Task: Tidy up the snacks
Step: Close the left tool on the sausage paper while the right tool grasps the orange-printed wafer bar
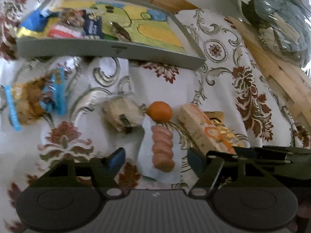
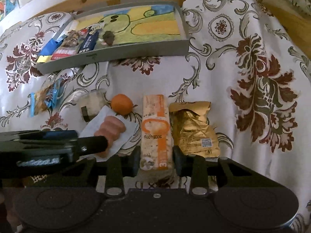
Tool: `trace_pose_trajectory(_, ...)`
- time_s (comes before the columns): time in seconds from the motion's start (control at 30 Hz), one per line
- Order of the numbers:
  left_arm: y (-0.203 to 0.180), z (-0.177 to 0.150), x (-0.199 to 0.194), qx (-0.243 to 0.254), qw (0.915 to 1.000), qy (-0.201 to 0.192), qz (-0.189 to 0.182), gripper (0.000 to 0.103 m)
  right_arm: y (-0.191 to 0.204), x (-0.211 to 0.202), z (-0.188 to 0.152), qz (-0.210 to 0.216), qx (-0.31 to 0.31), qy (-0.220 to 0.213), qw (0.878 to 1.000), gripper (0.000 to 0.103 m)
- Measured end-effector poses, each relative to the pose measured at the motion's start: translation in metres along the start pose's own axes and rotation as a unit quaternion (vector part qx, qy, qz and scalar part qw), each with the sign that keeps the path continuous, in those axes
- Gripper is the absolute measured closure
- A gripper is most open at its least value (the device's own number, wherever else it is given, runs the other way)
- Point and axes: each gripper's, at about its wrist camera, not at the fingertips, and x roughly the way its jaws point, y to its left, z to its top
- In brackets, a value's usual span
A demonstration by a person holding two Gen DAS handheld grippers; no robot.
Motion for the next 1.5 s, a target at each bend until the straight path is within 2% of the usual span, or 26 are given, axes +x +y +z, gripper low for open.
trace_pose_trajectory(0.07, 0.001, 0.002, 0.006, -0.007, 0.9999, 0.006, -0.012, 0.045, 0.001, 0.000, 0.000, 0.001, 0.001, 0.002, 1.000, 0.067)
trace_pose_trajectory(0.27, 0.002, 0.004, 0.020, 0.000, 0.9998, 0.018, -0.005, 0.055, 0.001, 0.002, -0.001, 0.002, 0.002, 0.008, 1.000, 0.066)
trace_pose_trajectory(0.53, -0.002, 0.007, 0.030, 0.017, 0.9993, 0.032, 0.010, 0.055, 0.001, 0.004, 0.000, 0.000, -0.003, 0.014, 1.000, 0.066)
trace_pose_trajectory(0.8, -0.003, 0.004, 0.020, 0.005, 0.9993, 0.025, 0.027, 0.063, 0.005, -0.001, -0.003, 0.003, -0.011, 0.012, 1.000, 0.067)
trace_pose_trajectory(0.97, 0.000, 0.000, 0.001, -0.023, 0.9984, 0.030, 0.042, 0.067, 0.004, -0.003, -0.007, 0.003, -0.010, 0.015, 1.000, 0.066)
trace_pose_trajectory(1.17, 0.003, 0.002, -0.003, -0.032, 0.9979, 0.027, 0.049, 0.068, 0.004, 0.006, -0.004, 0.005, -0.009, 0.005, 1.000, 0.060)
trace_pose_trajectory(1.33, 0.002, 0.002, -0.001, -0.033, 0.9979, 0.024, 0.050, 0.069, 0.007, 0.016, -0.002, 0.005, -0.019, -0.001, 1.000, 0.059)
trace_pose_trajectory(1.5, 0.000, 0.001, -0.003, -0.031, 0.9981, 0.020, 0.049, 0.073, 0.013, 0.019, -0.003, -0.001, -0.033, -0.005, 0.999, 0.068)
